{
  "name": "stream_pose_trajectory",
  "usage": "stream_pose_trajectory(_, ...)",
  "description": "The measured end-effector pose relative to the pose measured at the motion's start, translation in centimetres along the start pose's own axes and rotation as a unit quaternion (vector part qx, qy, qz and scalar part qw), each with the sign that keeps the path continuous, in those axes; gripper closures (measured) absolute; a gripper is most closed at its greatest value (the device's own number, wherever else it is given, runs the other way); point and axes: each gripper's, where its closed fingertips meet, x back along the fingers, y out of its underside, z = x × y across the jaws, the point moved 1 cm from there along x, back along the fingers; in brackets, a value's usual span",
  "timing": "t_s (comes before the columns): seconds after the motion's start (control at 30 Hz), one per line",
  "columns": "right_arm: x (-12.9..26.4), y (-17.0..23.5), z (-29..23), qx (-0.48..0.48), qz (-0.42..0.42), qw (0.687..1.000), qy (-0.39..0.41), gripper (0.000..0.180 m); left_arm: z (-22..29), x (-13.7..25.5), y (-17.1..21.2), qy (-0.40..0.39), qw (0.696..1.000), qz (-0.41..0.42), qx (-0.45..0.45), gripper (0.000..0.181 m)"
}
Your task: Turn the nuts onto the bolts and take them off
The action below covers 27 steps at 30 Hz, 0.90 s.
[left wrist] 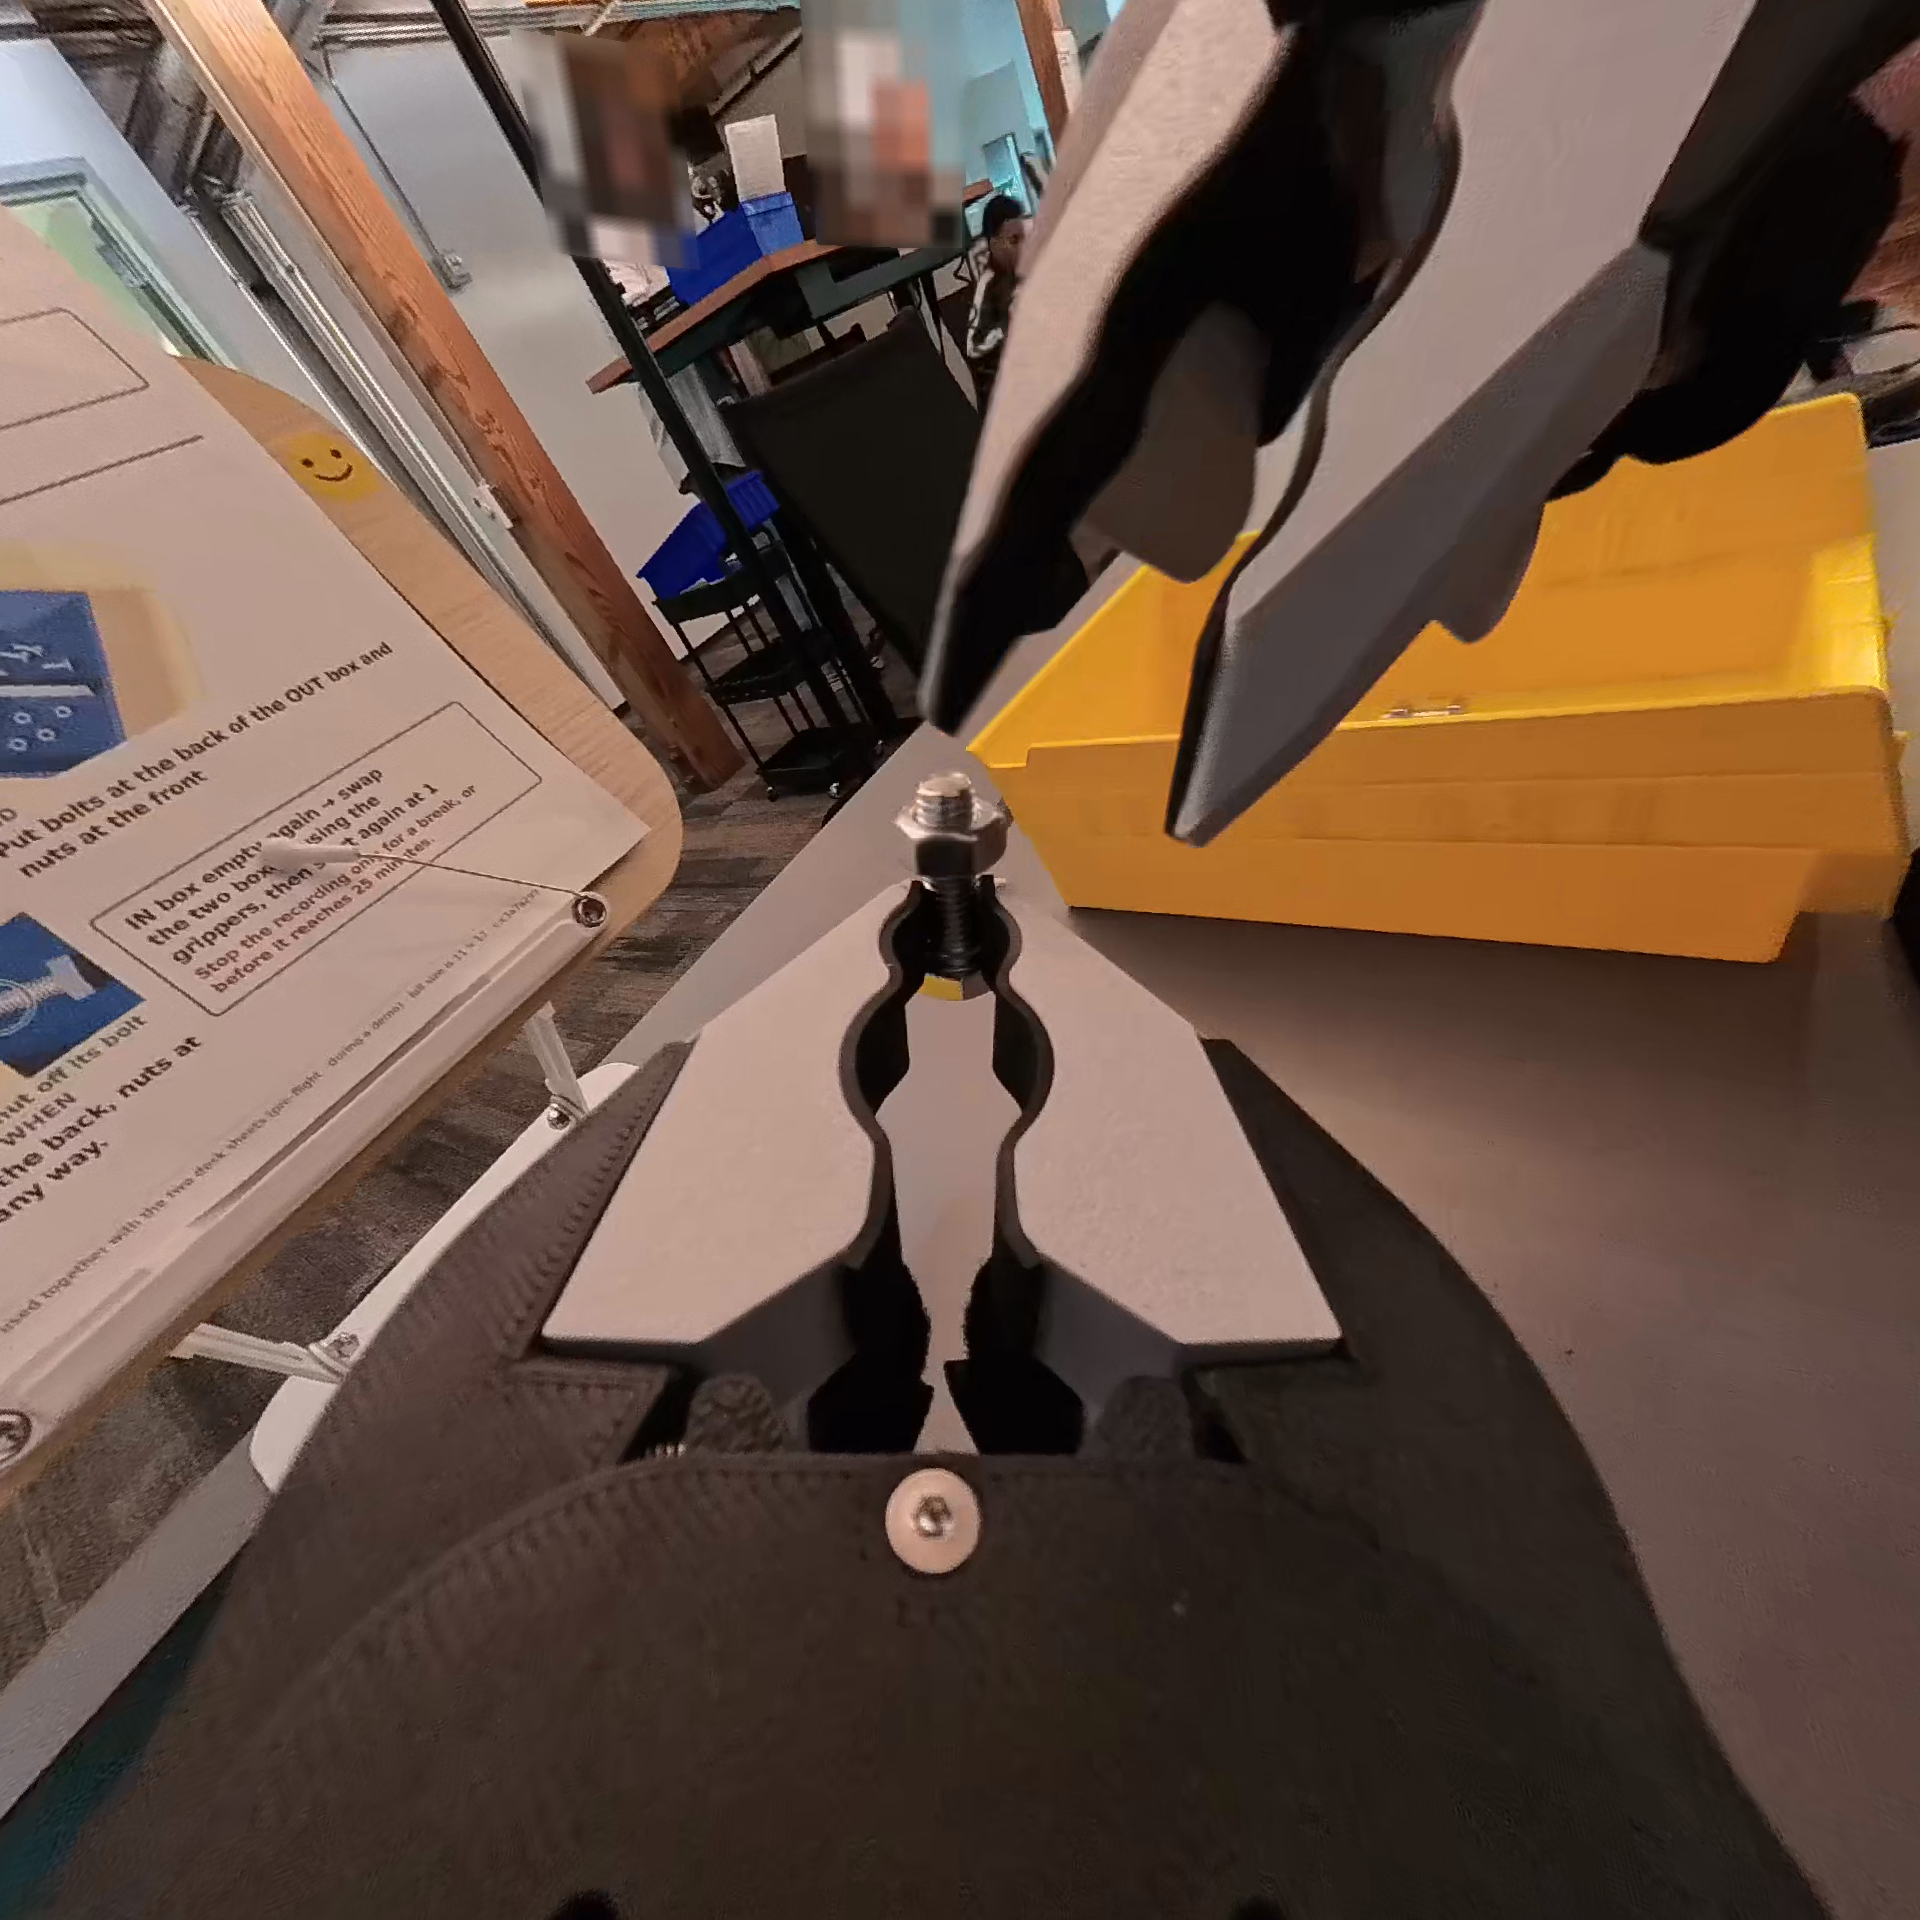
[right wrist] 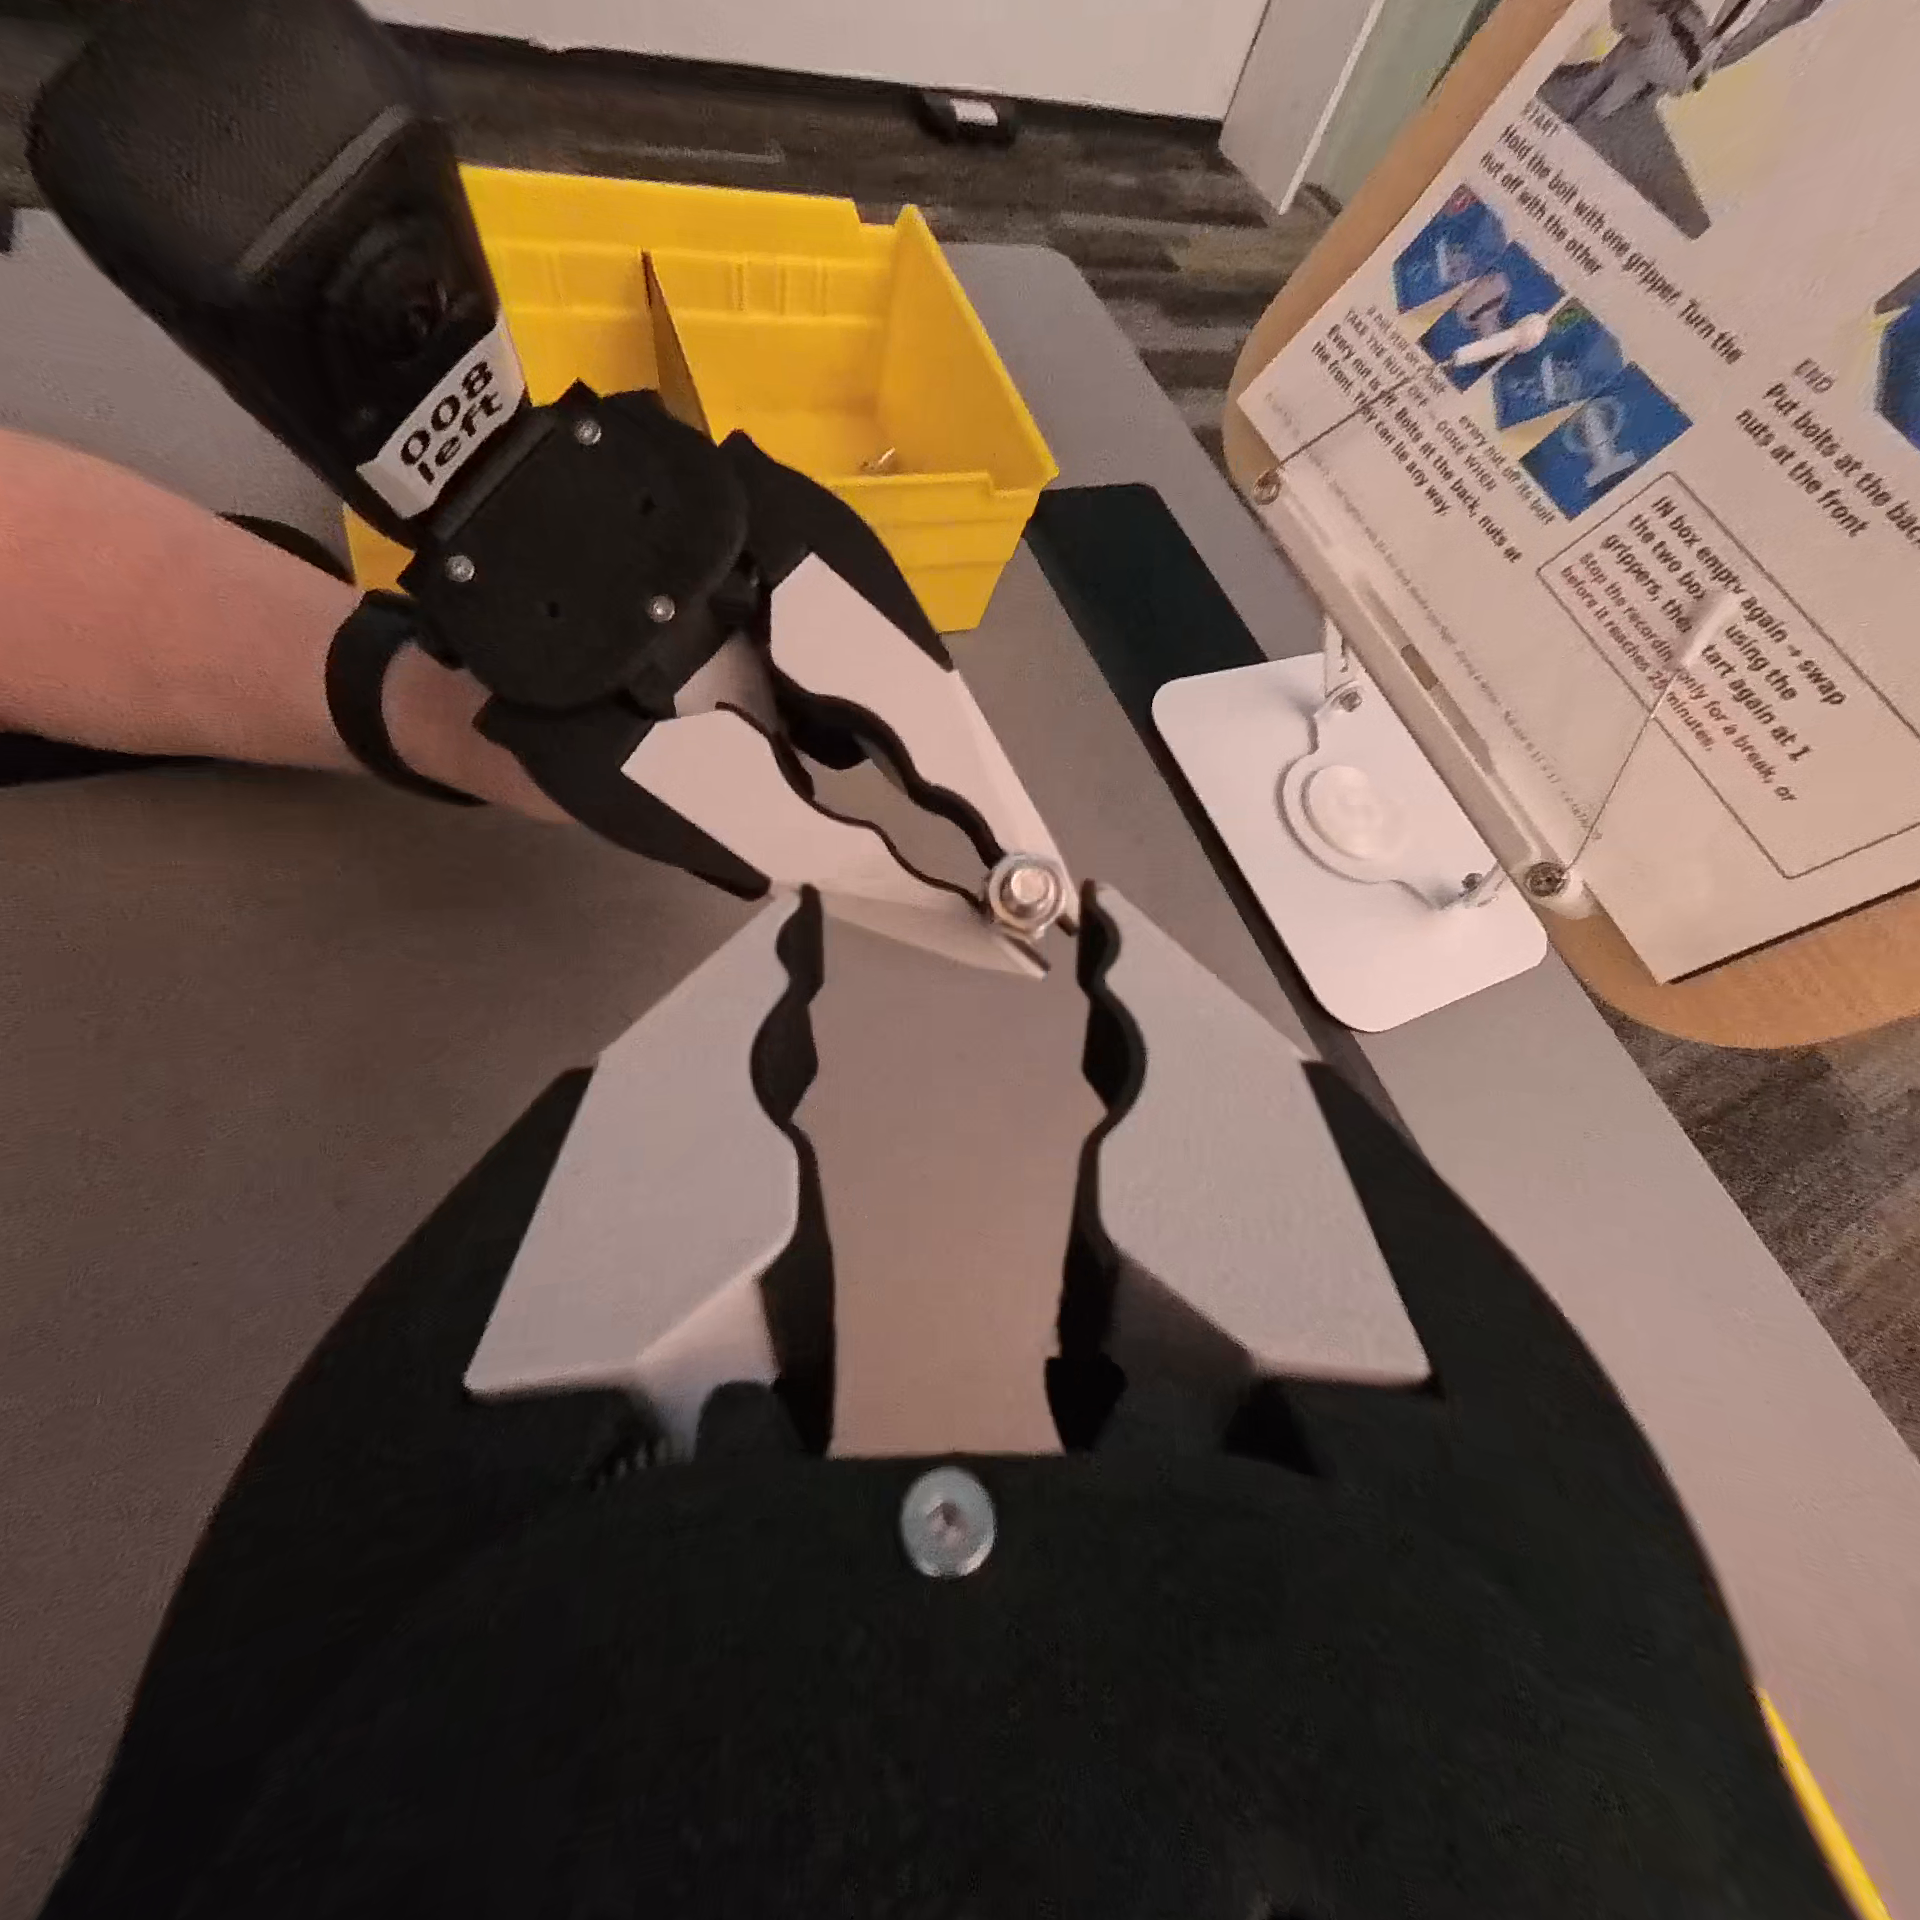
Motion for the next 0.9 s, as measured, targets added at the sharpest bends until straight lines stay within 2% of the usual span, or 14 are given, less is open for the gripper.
stream_pose_trajectory(0.07, -0.5, 0.1, 0.0, 0.006, -0.002, 1.0, 0.002, 0.121, 0.2, 0.0, -0.1, 0.003, 1.0, 0.001, -0.006, 0.173)
stream_pose_trajectory(0.2, -0.9, 1.3, -0.8, 0.034, -0.041, 0.999, -0.007, 0.122, 0.3, 0.0, -0.1, 0.003, 1.0, -0.002, -0.009, 0.173)
stream_pose_trajectory(0.23, -0.6, 1.8, -1.0, 0.038, -0.056, 0.998, -0.014, 0.138, 0.2, 0.0, 0.0, 0.002, 1.0, -0.004, -0.008, 0.173)
stream_pose_trajectory(0.27, -0.3, 2.2, -2.1, 0.038, -0.063, 0.996, -0.053, 0.167, -0.1, 0.0, 0.1, -0.005, 1.0, -0.006, -0.005, 0.173)
stream_pose_trajectory(0.37, 0.2, 1.1, -1.0, 0.019, -0.035, 0.999, -0.023, 0.161, -0.1, 0.0, 0.1, 0.001, 1.0, -0.005, 0.007, 0.173)
stream_pose_trajectory(0.43, 0.2, 0.6, 0.0, 0.015, -0.015, 1.0, 0.001, 0.14, 0.0, -0.1, 0.1, 0.002, 1.0, -0.005, 0.005, 0.173)
stream_pose_trajectory(0.5, -0.1, 0.2, 0.3, 0.018, 0.001, 1.0, 0.007, 0.126, 0.4, -0.1, -0.1, 0.009, 1.0, -0.003, 0.0, 0.173)
stream_pose_trajectory(0.6, -0.8, 1.0, -0.7, 0.033, -0.025, 0.999, -0.01, 0.124, 0.5, -0.1, -0.2, 0.007, 1.0, -0.003, -0.005, 0.173)
stream_pose_trajectory(0.63, -0.7, 1.4, -0.7, 0.04, -0.037, 0.999, -0.008, 0.129, 0.3, -0.1, 0.0, 0.004, 1.0, -0.008, -0.004, 0.173)
stream_pose_trajectory(0.67, -0.4, 2.0, -1.5, 0.043, -0.057, 0.997, -0.034, 0.165, 0.1, -0.1, 0.2, -0.004, 1.0, -0.012, -0.002, 0.173)
stream_pose_trajectory(0.7, -0.1, 2.2, -2.7, 0.039, -0.06, 0.995, -0.073, 0.172, -0.3, -0.1, 0.2, -0.009, 1.0, -0.01, 0.005, 0.173)
stream_pose_trajectory(0.73, 0.1, 1.9, -2.9, 0.04, -0.052, 0.995, -0.078, 0.173, -0.4, 0.0, 0.1, -0.007, 1.0, -0.005, 0.017, 0.173)
stream_pose_trajectory(0.8, 0.4, 0.8, -1.0, 0.034, -0.027, 0.999, -0.02, 0.167, -0.5, 0.1, -0.2, 0.004, 0.999, 0.002, 0.039, 0.173)
stream_pose_trajectory(0.9, 0.1, -0.1, -0.1, 0.009, 0.013, 1.0, -0.007, 0.139, -0.1, 0.2, -0.7, 0.018, 0.999, 0.016, 0.043, 0.173)
